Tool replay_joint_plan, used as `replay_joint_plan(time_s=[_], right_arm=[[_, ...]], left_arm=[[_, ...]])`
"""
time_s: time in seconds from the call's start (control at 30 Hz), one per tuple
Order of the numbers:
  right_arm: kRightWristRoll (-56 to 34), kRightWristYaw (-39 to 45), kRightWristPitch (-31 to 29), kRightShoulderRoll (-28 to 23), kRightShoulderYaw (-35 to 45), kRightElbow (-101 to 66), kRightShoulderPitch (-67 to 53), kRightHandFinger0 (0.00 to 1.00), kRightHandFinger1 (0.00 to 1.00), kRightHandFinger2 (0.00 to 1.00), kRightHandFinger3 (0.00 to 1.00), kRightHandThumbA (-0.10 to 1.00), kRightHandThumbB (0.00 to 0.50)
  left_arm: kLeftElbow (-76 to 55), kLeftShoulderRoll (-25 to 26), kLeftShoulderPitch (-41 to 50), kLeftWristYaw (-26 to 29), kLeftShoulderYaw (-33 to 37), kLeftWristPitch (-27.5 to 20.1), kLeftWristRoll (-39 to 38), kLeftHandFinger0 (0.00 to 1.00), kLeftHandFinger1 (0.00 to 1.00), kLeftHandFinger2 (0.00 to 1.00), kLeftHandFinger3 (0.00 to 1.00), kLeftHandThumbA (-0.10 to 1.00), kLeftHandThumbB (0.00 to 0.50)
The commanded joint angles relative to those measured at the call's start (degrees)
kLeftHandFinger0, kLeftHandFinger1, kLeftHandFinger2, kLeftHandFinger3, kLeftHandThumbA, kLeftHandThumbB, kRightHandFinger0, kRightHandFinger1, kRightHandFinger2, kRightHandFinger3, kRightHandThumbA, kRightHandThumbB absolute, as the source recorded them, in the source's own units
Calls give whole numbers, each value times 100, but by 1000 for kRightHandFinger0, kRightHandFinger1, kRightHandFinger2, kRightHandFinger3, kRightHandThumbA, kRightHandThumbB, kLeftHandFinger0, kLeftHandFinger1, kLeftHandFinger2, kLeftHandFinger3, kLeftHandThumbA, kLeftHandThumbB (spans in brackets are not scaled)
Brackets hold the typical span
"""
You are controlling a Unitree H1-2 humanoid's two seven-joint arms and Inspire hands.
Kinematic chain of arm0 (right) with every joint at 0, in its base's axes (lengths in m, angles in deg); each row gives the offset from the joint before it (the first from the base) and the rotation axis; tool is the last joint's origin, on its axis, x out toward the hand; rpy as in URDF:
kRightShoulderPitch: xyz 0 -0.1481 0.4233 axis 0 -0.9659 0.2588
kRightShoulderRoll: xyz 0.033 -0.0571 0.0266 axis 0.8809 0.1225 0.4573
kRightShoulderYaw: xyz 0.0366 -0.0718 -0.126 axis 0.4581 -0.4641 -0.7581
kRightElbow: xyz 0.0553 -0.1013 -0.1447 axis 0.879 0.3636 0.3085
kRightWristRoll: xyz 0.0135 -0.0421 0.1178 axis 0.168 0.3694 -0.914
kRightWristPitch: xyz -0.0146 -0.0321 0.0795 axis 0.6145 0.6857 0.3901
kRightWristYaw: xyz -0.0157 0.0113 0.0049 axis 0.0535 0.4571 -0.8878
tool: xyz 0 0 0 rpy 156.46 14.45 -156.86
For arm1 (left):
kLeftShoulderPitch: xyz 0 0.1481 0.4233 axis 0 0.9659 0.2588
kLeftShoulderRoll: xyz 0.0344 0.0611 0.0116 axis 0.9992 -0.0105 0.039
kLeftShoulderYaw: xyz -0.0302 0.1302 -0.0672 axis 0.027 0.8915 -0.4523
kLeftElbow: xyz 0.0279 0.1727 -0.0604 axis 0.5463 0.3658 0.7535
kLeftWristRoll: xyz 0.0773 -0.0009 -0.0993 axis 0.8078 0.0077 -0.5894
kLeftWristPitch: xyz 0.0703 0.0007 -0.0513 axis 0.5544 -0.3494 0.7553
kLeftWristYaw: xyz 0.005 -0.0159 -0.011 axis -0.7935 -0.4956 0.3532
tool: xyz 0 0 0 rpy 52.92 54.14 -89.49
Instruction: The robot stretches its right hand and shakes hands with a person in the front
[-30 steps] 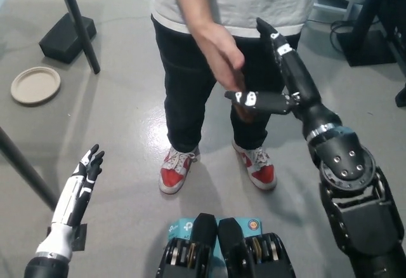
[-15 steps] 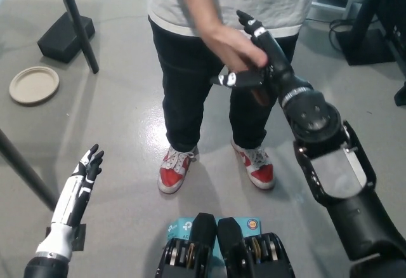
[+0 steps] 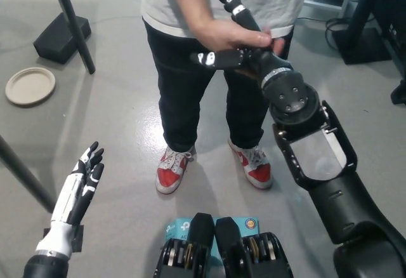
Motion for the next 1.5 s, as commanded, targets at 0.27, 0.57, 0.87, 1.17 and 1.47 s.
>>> replay_joint_plan(time_s=[0.27,0.57,0.87,1.17,1.47], right_arm=[[310,-633,-707,53,38,77,298,1000,1000,1000,1000,89,233],[461,-266,-383,-113,-111,-1198,-181,1000,1000,1000,1000,163,237],[563,592,1121,-21,-310,-6068,-561,925,1000,1000,1000,328,265],[507,740,1445,-73,-263,-6568,-498,861,1000,1000,1000,316,286],[548,656,1136,-416,-290,-3128,-119,1000,1000,1000,1000,305,255]], left_arm=[[-272,89,-156,-97,-73,-12,-120,1000,1000,1000,1000,908,117],[-215,84,-173,-105,-94,-50,-116,1000,1000,1000,1000,901,112],[-220,84,-220,-103,-104,-33,-103,1000,1000,1000,1000,906,109],[-220,107,-274,-81,-91,-42,-29,1000,1000,1000,1000,914,106],[-240,116,-321,-125,-90,-79,-73,1000,1000,1000,1000,904,99]])
